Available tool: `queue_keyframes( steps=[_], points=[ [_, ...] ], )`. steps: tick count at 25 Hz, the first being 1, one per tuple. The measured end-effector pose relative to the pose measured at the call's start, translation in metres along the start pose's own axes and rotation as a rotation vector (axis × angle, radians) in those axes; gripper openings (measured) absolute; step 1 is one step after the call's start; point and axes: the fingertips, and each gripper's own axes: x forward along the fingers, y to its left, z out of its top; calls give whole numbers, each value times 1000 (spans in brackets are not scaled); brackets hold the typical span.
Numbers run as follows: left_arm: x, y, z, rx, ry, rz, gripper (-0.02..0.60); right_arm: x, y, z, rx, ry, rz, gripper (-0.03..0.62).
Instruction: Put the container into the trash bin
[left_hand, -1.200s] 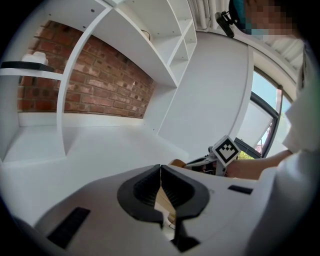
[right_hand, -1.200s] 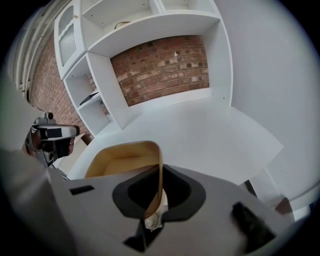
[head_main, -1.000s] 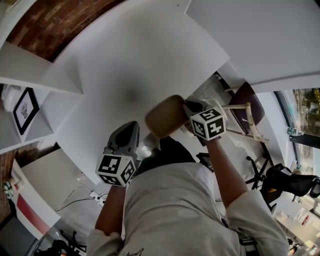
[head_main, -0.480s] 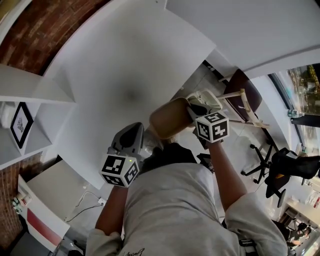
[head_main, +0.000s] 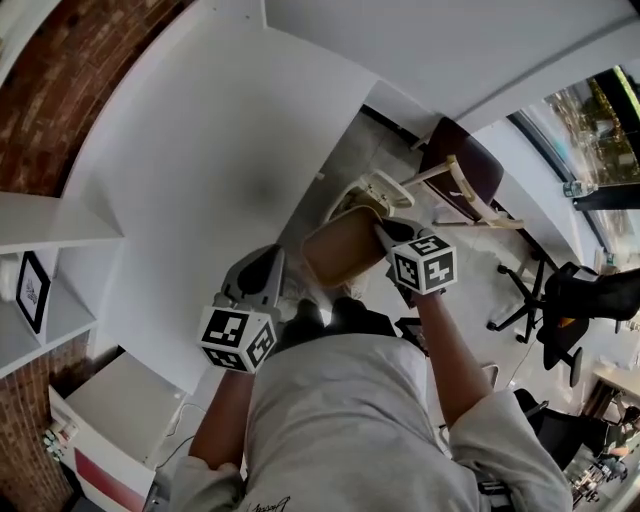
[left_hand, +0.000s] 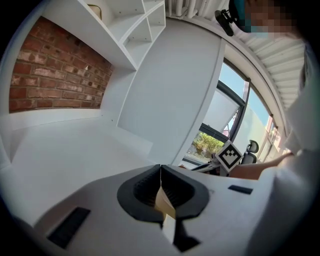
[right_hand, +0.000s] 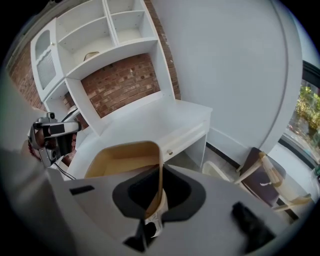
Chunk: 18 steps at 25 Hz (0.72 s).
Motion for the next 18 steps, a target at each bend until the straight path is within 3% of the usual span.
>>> queue_keyframes(
  steps=[9,18],
  points=[
    [35,-65,-5,25,29,-55,17,-39,-43,-24,45,-20,-12,35],
    [66,-114,-8,46,33,-47,17,-70,-90,-40,78,-39,0,35]
  ],
)
